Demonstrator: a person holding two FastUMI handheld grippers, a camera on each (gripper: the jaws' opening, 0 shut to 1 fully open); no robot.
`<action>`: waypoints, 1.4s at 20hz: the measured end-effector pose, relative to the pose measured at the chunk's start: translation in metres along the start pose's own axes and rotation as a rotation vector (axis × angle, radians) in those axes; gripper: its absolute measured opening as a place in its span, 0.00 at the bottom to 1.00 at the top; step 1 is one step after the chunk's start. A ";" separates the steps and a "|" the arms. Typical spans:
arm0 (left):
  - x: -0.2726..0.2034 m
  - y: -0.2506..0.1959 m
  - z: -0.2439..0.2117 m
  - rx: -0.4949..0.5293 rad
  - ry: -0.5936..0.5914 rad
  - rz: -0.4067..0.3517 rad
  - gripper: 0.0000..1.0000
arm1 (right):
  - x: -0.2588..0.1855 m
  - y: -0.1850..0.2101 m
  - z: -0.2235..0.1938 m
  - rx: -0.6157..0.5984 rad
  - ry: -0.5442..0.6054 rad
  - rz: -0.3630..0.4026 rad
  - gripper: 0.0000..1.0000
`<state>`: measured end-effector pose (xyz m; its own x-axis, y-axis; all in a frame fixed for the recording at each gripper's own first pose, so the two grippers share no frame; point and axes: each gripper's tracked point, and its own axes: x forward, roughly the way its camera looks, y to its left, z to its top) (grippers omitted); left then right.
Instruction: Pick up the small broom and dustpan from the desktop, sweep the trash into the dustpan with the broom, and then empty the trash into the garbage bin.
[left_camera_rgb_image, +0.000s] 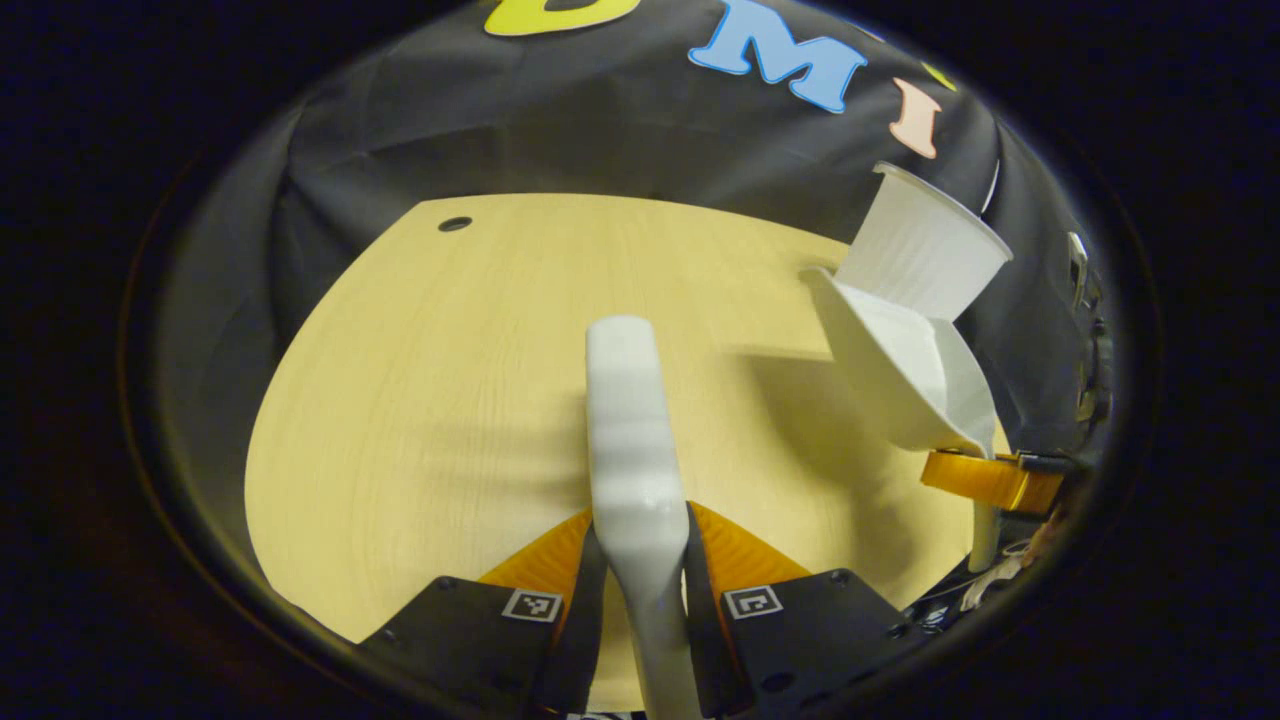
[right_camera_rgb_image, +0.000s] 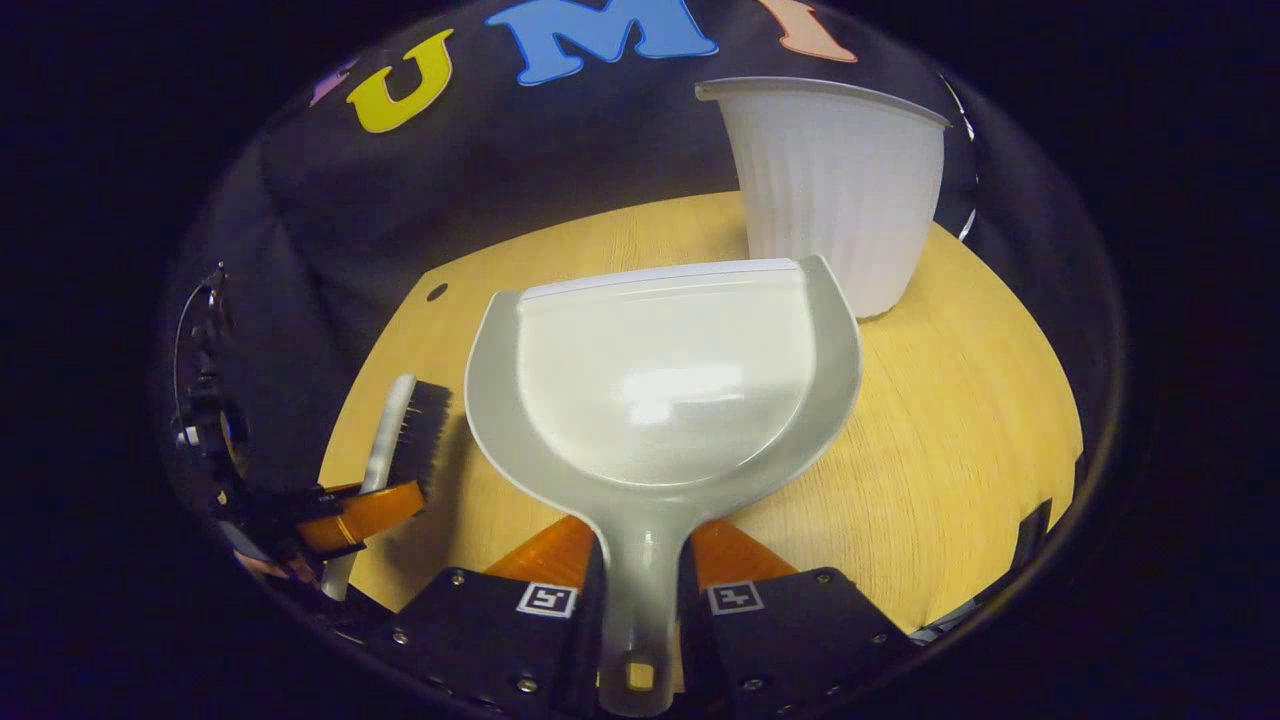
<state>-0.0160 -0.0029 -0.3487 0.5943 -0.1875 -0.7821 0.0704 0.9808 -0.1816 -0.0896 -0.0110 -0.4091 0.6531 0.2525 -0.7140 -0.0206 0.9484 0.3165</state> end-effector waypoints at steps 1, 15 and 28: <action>0.007 -0.006 0.003 0.002 0.008 0.001 0.45 | 0.005 0.001 -0.005 -0.005 0.024 -0.007 0.33; 0.010 -0.011 -0.003 0.043 0.105 0.048 0.48 | 0.015 0.004 -0.022 0.055 0.160 -0.039 0.35; -0.013 -0.002 0.016 0.019 -0.039 0.116 0.96 | -0.027 -0.014 -0.003 -0.029 0.133 -0.052 0.82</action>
<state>-0.0116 -0.0016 -0.3285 0.6301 -0.0708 -0.7733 0.0143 0.9967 -0.0796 -0.1094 -0.0308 -0.3958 0.5477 0.2238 -0.8062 -0.0123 0.9656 0.2597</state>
